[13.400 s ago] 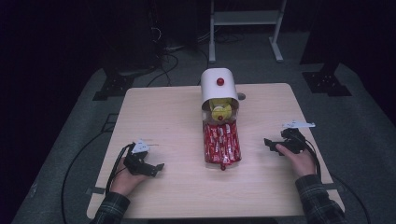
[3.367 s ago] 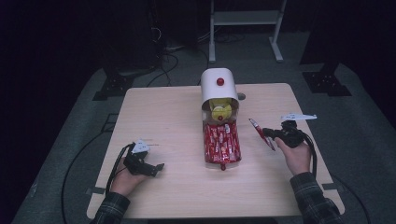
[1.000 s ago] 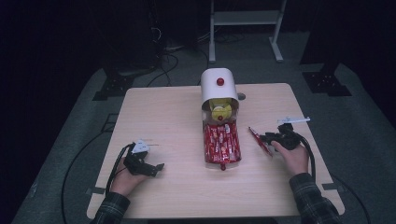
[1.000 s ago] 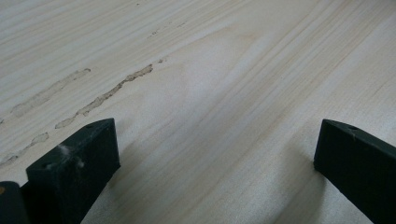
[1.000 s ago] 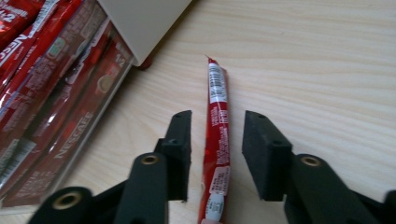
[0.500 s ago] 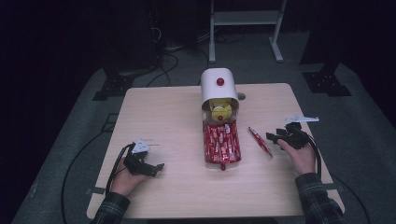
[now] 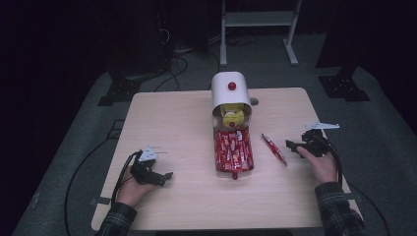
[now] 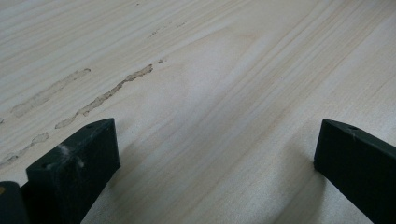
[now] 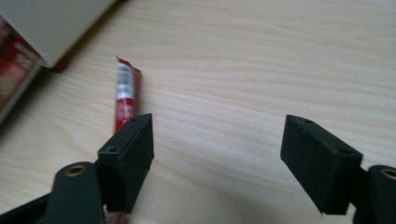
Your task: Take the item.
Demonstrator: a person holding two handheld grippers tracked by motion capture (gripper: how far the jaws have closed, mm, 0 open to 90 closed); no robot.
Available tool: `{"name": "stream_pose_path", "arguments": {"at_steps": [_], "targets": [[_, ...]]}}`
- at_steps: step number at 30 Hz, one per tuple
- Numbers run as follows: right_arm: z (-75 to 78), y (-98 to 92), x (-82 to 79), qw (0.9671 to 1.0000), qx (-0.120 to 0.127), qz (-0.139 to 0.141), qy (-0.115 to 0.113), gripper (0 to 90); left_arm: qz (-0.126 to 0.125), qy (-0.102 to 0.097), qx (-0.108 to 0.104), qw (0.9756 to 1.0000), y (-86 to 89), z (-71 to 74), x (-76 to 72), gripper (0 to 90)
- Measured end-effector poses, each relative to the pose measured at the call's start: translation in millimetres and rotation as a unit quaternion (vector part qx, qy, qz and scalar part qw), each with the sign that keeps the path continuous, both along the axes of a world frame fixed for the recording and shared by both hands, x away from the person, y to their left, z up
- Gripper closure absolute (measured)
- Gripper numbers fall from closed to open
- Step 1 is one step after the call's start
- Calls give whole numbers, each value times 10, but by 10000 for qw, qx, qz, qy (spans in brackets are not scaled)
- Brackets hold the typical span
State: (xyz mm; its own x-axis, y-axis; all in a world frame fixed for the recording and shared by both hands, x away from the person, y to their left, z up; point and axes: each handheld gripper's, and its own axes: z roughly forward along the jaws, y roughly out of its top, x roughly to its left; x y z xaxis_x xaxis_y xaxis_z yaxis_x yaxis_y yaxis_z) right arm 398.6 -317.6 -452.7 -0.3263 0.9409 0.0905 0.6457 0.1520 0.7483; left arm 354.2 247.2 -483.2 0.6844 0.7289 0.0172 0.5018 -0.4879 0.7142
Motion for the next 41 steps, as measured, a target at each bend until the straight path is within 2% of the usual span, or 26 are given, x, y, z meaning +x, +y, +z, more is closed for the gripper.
{"name": "stream_pose_path", "arguments": {"at_steps": [7,13,21,27,31,35,41], "targets": [[-54,-82,22,9999,-48,-129,87,218,-1,1,0,10000,0,0,0,0],[-106,-131,36,9997,-115,-190,74,179,-2,0,2,10000,0,0,0,0],[-205,-173,62,9990,-235,-314,211,165,-10,-7,9,10000,1,0,1,0],[-272,-152,77,9978,-525,-361,193,157,-11,-7,10,10000,1,0,2,0],[-295,-157,84,9981,-468,-338,197,148,-12,-7,11,10000,1,0,2,0],[-335,-160,67,9986,-386,-368,12,134,-13,-9,12,10000,1,0,2,0],[-335,-163,66,9986,-387,-369,15,133,-12,-8,10,10000,1,0,2,0]]}}
